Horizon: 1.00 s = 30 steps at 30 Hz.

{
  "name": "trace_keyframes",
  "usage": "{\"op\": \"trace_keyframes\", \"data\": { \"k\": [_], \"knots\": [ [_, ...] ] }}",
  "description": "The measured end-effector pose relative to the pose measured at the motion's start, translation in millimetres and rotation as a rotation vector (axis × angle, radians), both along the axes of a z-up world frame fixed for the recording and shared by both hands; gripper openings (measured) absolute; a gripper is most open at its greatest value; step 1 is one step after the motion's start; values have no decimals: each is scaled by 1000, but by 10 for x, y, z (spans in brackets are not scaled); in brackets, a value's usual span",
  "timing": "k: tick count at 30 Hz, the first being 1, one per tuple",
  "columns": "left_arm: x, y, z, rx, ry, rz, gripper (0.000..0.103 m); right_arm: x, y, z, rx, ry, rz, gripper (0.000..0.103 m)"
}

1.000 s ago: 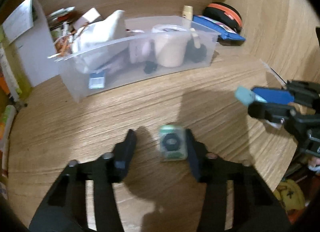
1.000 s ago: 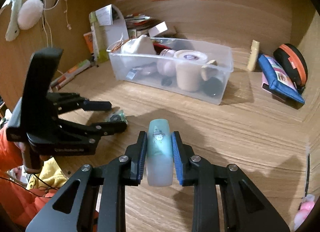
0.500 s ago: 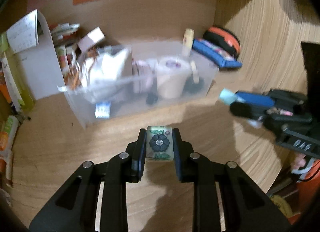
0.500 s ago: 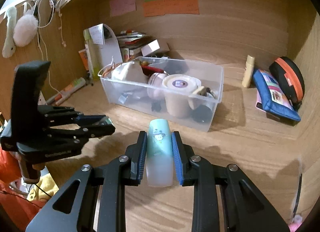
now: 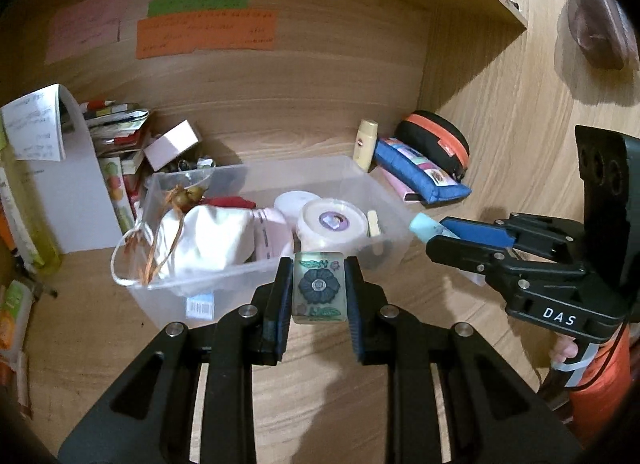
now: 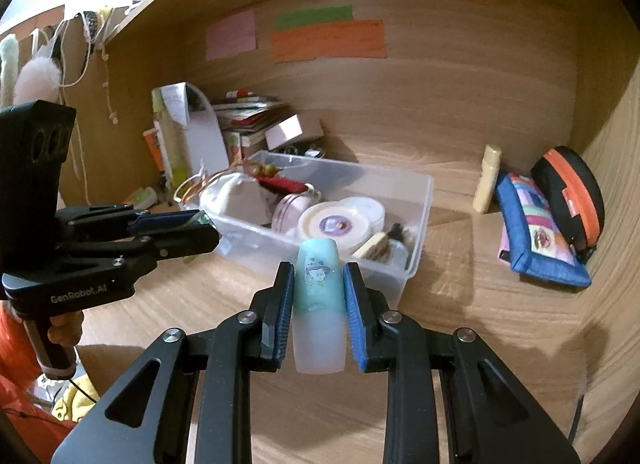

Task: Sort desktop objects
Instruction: 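Lower the green tube and badge into the clear bin and open both tools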

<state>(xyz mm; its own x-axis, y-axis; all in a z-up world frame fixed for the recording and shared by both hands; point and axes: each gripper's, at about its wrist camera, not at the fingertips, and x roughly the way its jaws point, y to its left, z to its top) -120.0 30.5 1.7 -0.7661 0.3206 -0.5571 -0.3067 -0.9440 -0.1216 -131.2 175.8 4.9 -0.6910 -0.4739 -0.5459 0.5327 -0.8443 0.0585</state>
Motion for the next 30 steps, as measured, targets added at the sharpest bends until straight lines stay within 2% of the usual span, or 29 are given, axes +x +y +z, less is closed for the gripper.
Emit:
{"op": "trace_keyframes", "data": {
  "k": [9, 30],
  "knots": [
    [-236, 5, 7, 8, -5, -5, 24, -280, 34, 25, 3, -10, -13, 23],
    [-723, -4, -208, 10, -80, -24, 24, -841, -21, -181, 22, -78, -21, 23]
  ]
}}
